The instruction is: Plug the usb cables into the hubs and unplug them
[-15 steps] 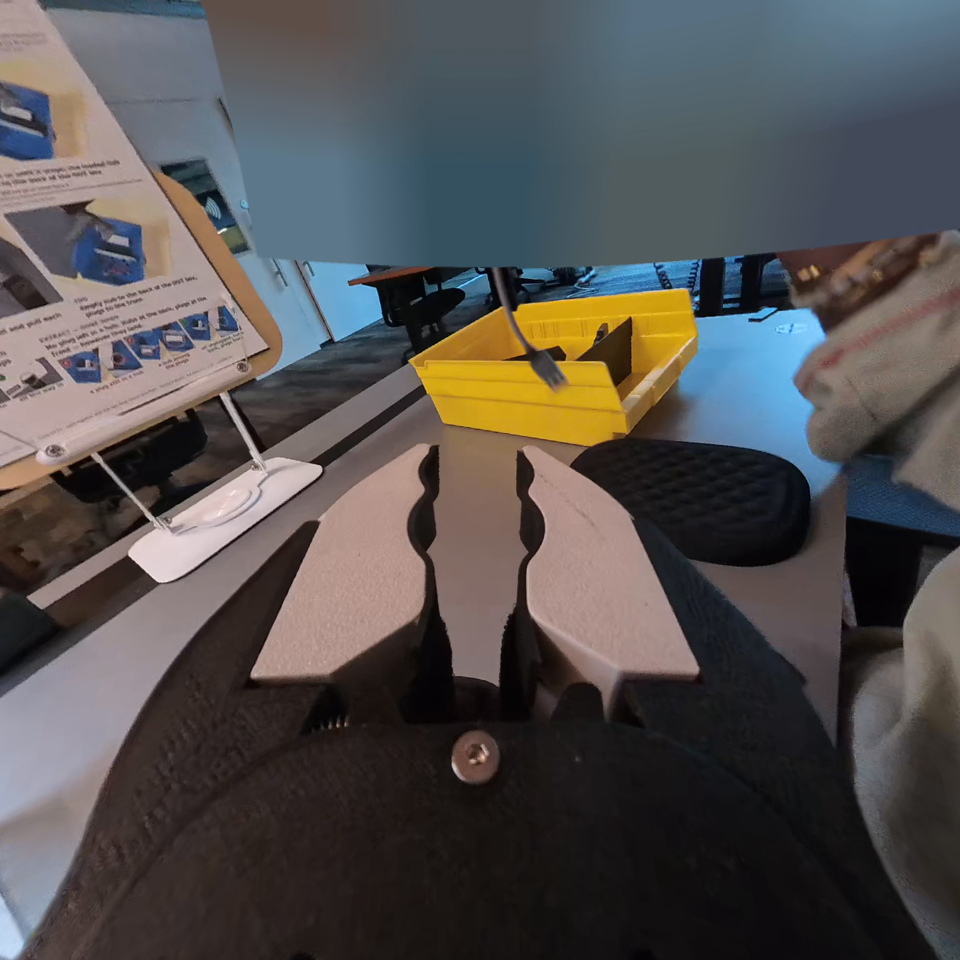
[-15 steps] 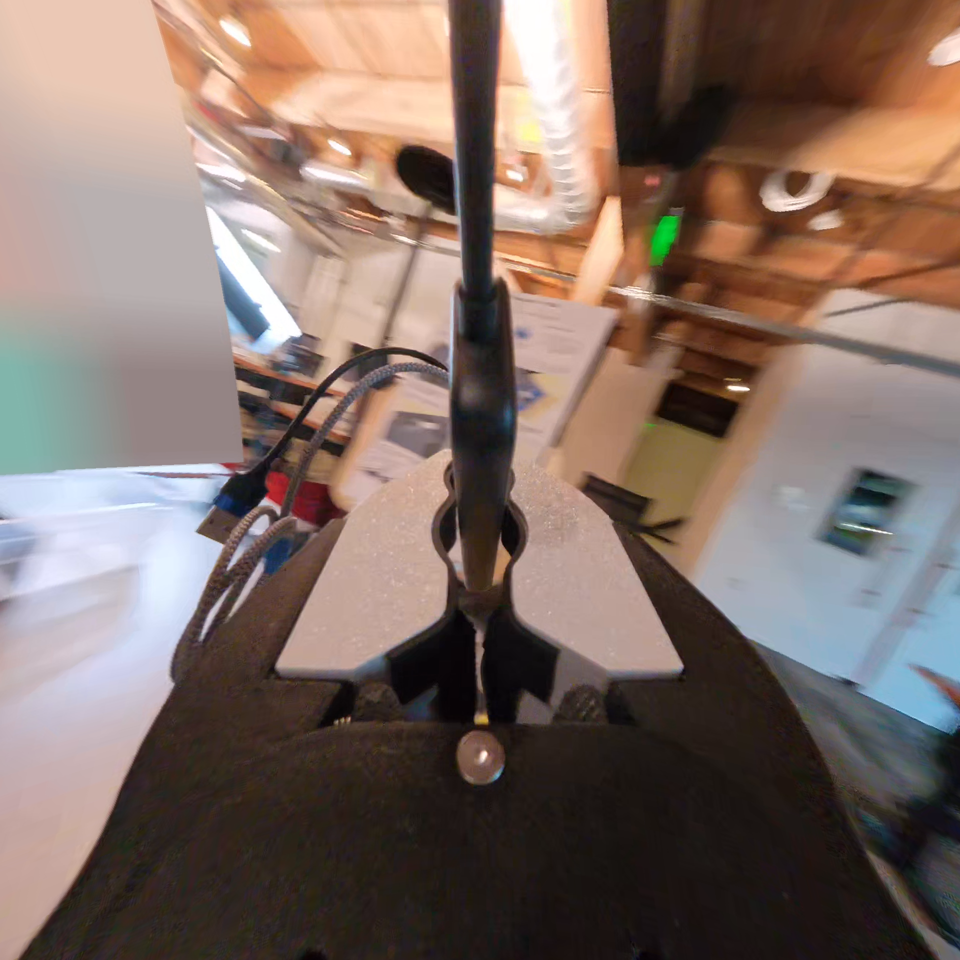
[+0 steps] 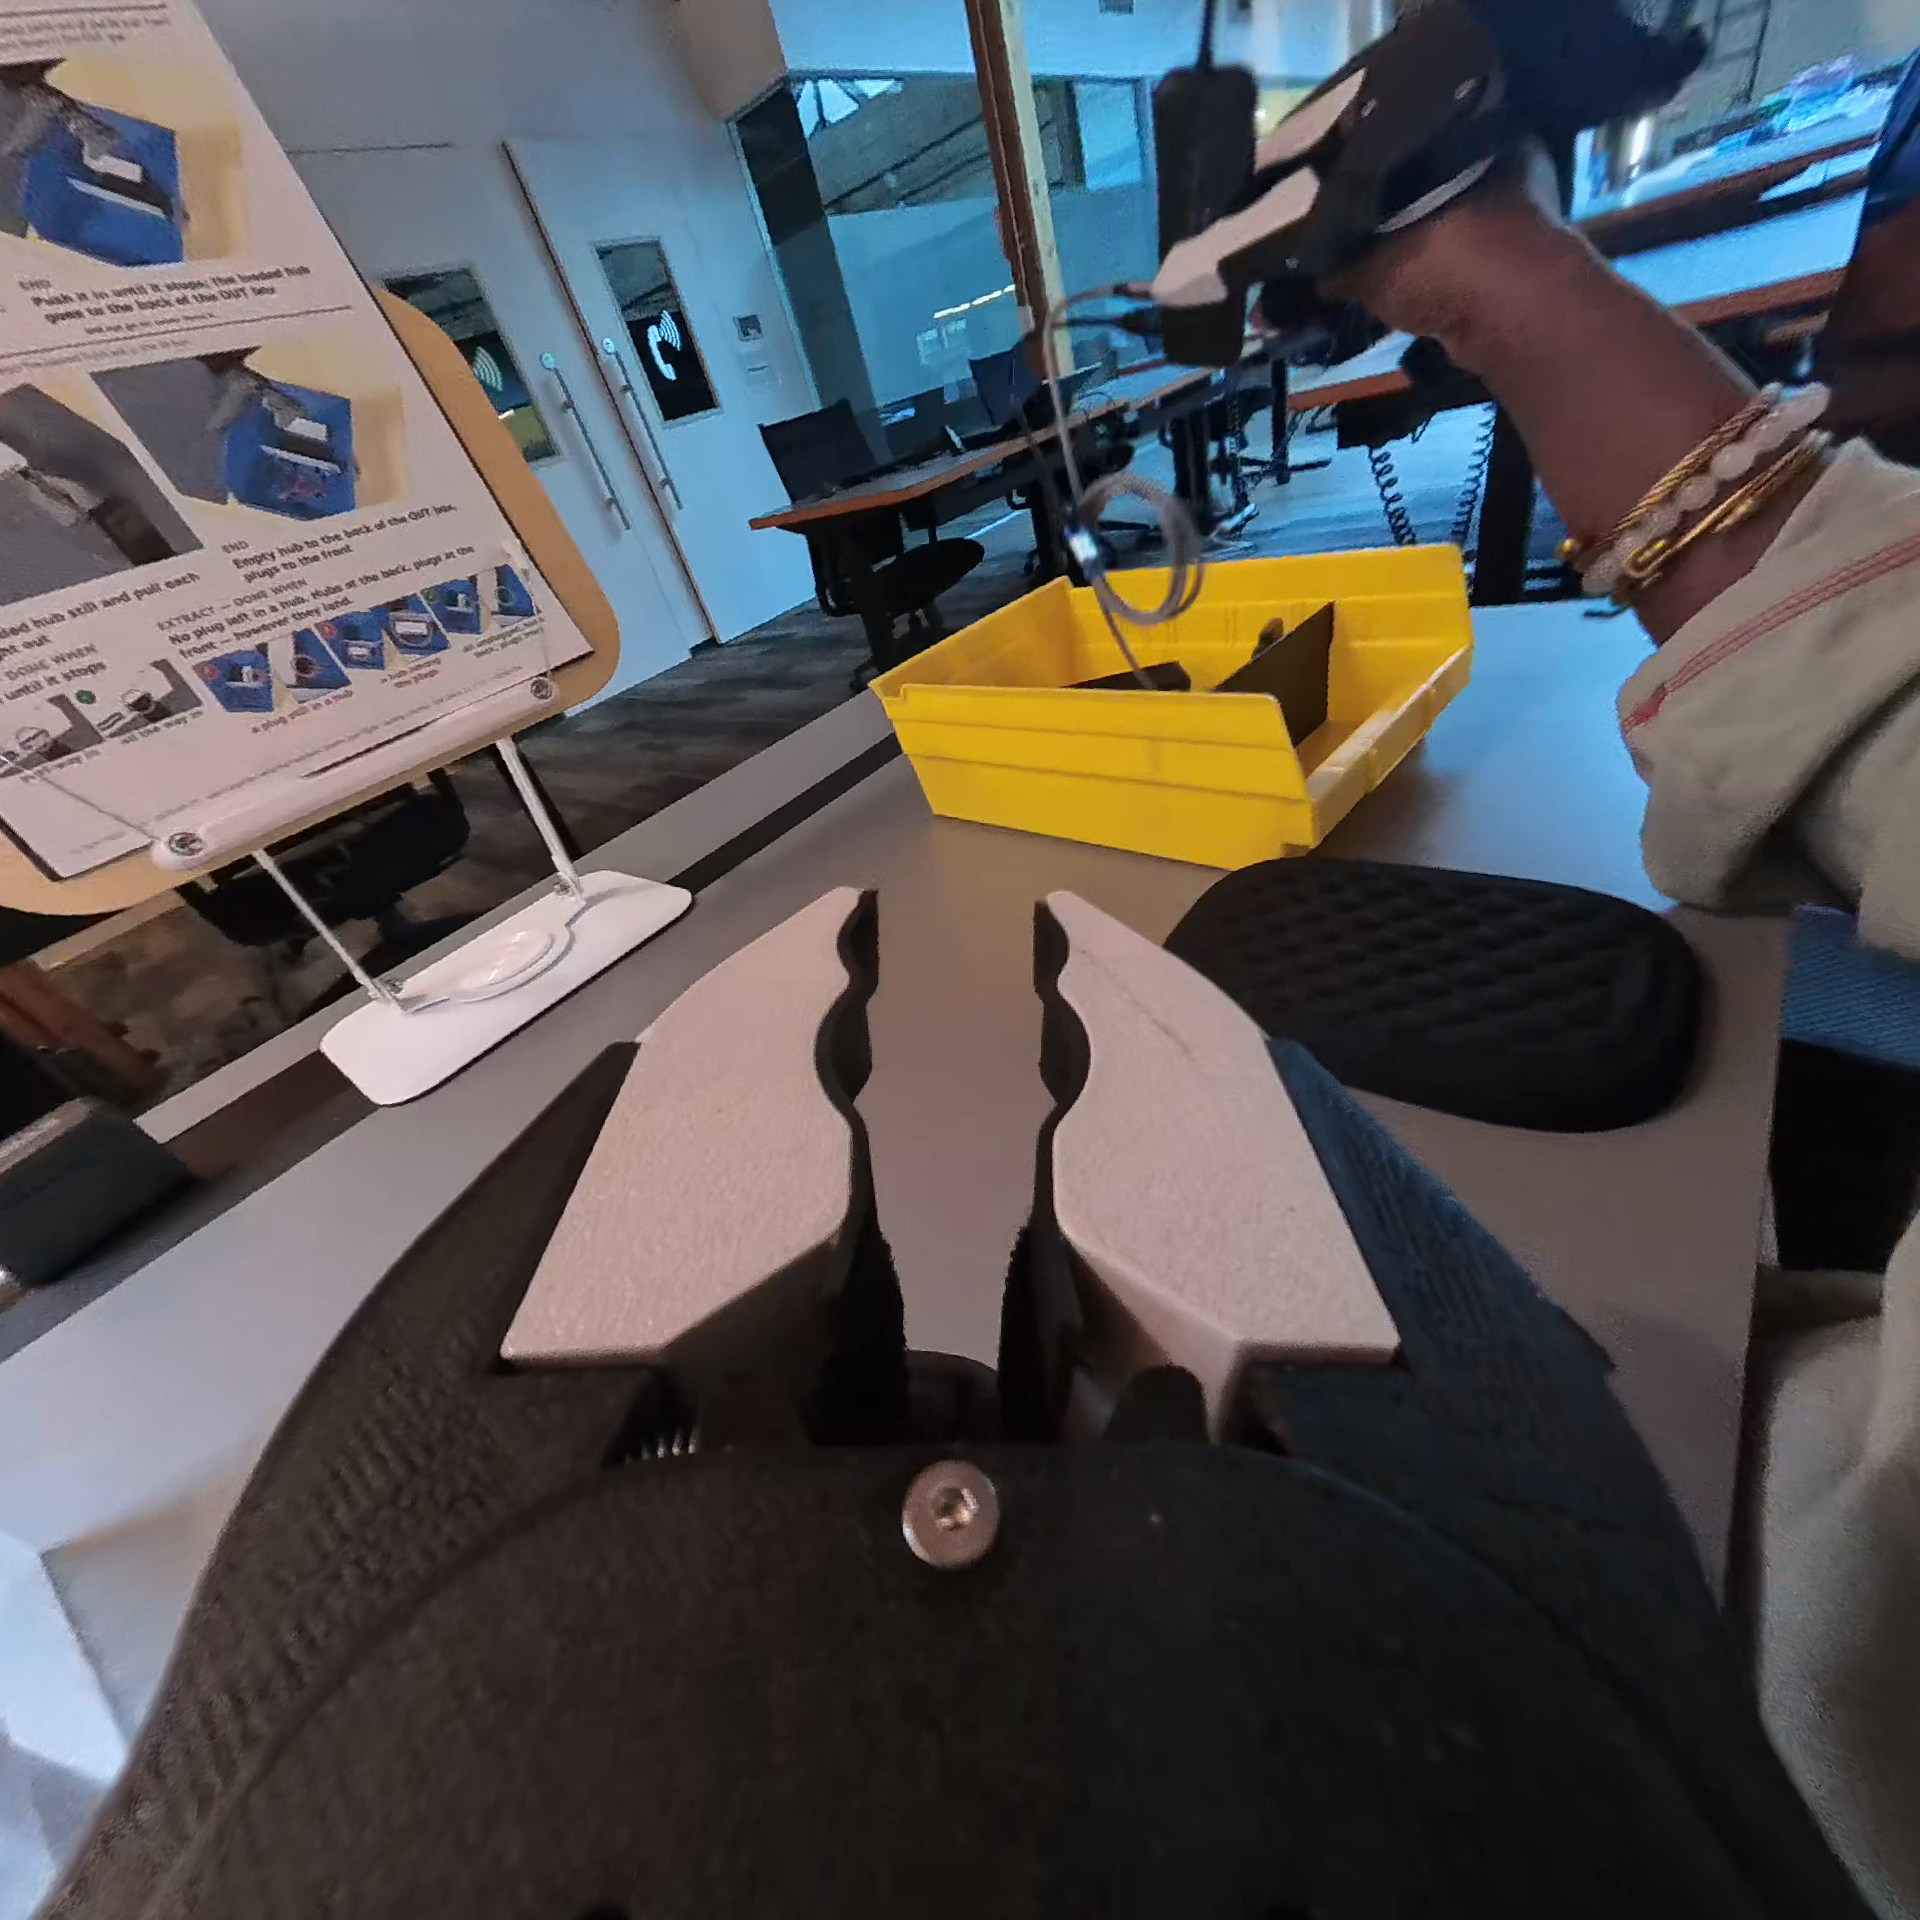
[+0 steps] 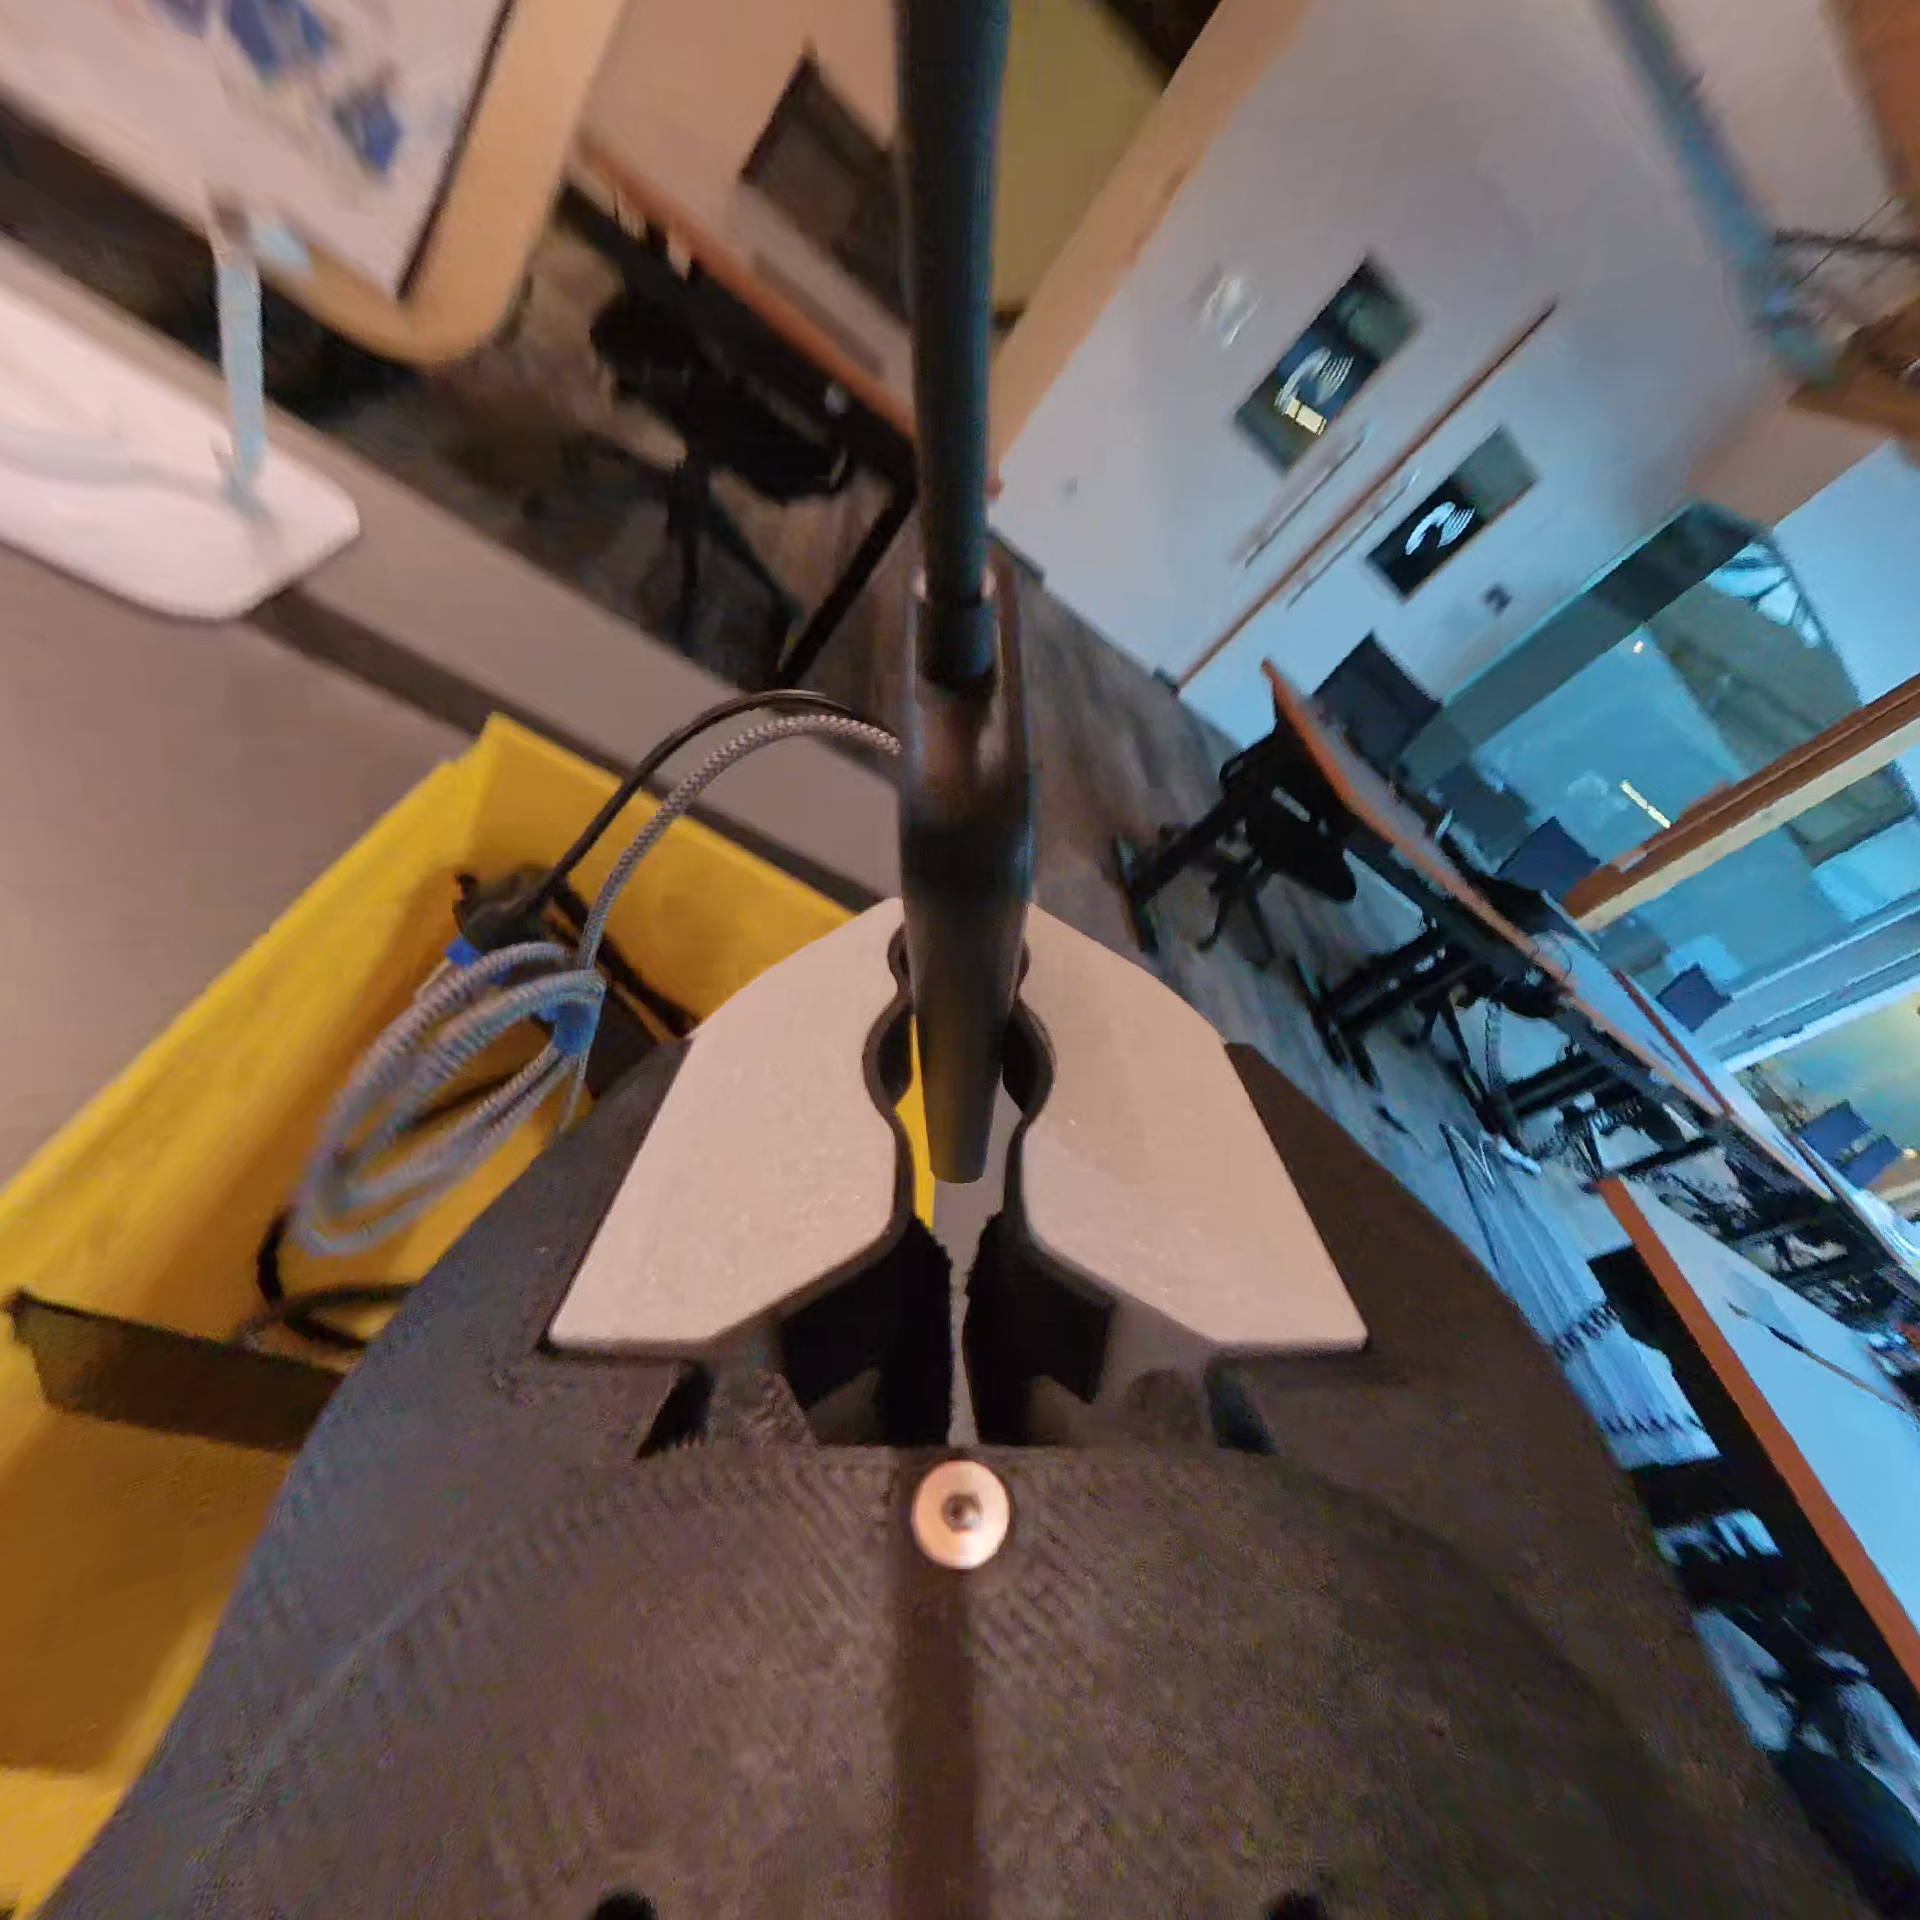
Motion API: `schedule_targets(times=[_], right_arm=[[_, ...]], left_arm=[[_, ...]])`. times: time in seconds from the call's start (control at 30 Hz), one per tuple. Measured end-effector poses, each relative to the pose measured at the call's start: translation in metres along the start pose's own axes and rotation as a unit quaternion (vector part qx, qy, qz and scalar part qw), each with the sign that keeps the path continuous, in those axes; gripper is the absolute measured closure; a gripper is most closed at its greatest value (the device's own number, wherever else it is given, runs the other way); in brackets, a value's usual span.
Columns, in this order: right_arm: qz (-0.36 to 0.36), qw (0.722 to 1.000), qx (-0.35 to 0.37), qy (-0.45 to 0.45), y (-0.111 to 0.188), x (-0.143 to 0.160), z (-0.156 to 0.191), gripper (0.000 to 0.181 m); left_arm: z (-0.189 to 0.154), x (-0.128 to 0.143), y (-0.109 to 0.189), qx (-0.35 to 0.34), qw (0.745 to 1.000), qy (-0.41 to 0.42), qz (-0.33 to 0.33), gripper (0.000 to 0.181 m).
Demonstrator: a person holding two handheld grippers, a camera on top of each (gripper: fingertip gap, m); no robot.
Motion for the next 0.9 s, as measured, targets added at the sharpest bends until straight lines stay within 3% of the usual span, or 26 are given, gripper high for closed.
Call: schedule_targets(times=[0.2,0.33,0.53,0.7,0.9], right_arm=[[0.189,0.978,-0.036,0.083,-0.042,0.066,0.027,0.169],[0.253,0.958,-0.078,0.107,-0.059,0.099,0.05,0.161],[0.402,0.89,-0.178,0.118,-0.058,0.151,0.079,0.139],[0.363,0.905,-0.202,0.091,-0.057,0.143,0.087,0.129],[0.239,0.947,-0.202,0.071,-0.075,0.098,0.08,0.144]], left_arm=[[-0.005,0.006,-0.003,-0.006,0.999,-0.035,0.029,0.153],[-0.002,0.016,-0.005,-0.018,0.997,-0.05,0.062,0.153],[-0.001,0.016,-0.004,-0.013,0.997,-0.047,0.065,0.153],[-0.001,0.016,-0.003,-0.012,0.997,-0.045,0.065,0.153],[0.0,0.016,-0.002,-0.014,0.996,-0.053,0.07,0.153]])
Point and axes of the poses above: each gripper's, where its closed fingertips meet, y back along the fingers, x out of its underside, z = x × y across the jaws, the point moved 1 cm from there along y, back along the fingers, and after that the axes turned 12 degrees about -x, right-handed, at the moved point
